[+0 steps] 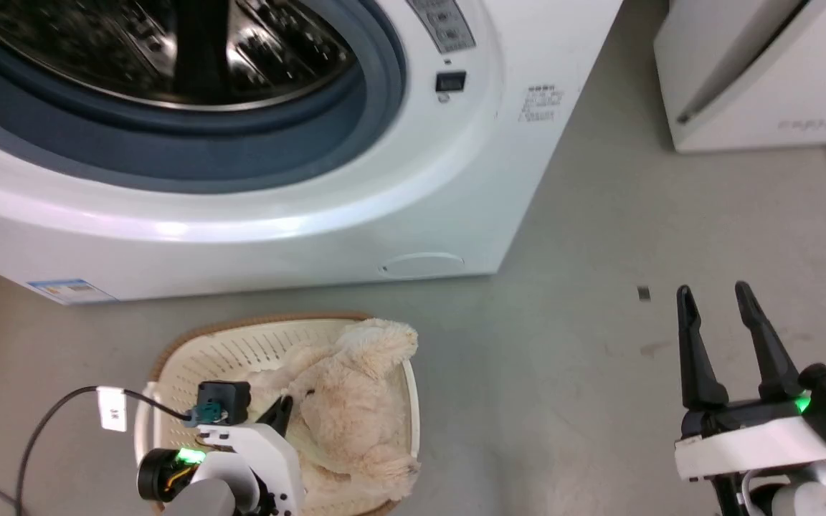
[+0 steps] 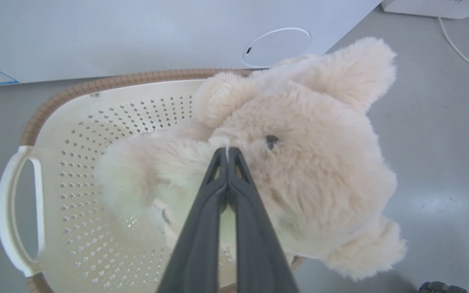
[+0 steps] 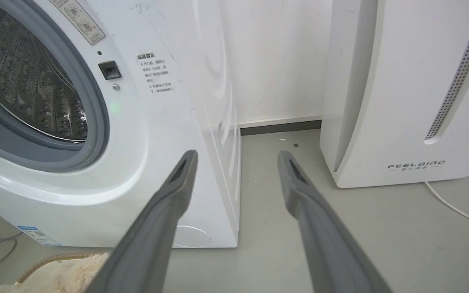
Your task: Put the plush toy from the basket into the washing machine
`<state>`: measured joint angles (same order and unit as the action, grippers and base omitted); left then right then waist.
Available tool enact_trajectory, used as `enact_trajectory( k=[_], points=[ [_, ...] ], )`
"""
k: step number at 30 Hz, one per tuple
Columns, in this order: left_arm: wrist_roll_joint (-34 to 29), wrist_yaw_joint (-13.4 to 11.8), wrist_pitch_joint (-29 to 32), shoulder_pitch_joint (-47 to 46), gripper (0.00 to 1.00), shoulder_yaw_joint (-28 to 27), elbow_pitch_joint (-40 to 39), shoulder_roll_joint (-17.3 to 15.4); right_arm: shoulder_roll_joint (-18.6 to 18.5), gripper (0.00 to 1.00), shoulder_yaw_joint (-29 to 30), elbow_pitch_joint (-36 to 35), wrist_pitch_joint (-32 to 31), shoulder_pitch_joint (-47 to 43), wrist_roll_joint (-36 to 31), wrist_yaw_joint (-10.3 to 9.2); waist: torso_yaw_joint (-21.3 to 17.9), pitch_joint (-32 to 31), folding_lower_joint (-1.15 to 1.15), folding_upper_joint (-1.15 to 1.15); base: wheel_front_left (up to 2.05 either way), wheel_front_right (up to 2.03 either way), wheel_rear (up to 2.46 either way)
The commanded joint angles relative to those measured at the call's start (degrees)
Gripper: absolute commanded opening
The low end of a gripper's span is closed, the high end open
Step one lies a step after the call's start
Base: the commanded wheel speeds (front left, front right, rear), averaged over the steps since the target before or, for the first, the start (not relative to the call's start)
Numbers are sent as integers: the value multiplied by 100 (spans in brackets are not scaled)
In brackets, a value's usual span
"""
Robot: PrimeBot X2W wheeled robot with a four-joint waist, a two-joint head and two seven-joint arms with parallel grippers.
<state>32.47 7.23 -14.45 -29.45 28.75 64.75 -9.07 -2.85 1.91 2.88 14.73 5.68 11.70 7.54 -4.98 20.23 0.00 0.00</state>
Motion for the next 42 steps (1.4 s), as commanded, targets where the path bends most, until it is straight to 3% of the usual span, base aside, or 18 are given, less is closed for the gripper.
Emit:
enact_trajectory(
  k=[1, 15, 28, 35, 42],
  points=[
    [0, 14, -51, 116, 0, -90, -269, -90, -3, 100, 16, 29, 27, -84, 19, -5, 143, -292, 0, 0, 0, 0, 0],
    [-705, -341, -54, 1547, 0, -1148, -3116, -247, -3, 100, 30, 133, 27, -437, 79, -5, 350, -1044, 0, 0, 0, 0, 0],
    [-1268, -288, -54, 1848, 0, -2084, -5307, -97, -3, 100, -29, 101, 27, -466, 123, -5, 196, -1005, 0, 0, 0, 0, 0],
    [-1255, -179, -54, 1272, 0, -2491, -5710, -114, -3, 100, -53, 55, 27, -342, 142, -5, -26, -680, 0, 0, 0, 0, 0],
    [-1121, -167, -45, 198, 0, -2860, -5272, -381, -3, 100, -66, -29, 27, -134, 206, -5, -320, -79, 0, 0, 0, 0, 0]
  ],
)
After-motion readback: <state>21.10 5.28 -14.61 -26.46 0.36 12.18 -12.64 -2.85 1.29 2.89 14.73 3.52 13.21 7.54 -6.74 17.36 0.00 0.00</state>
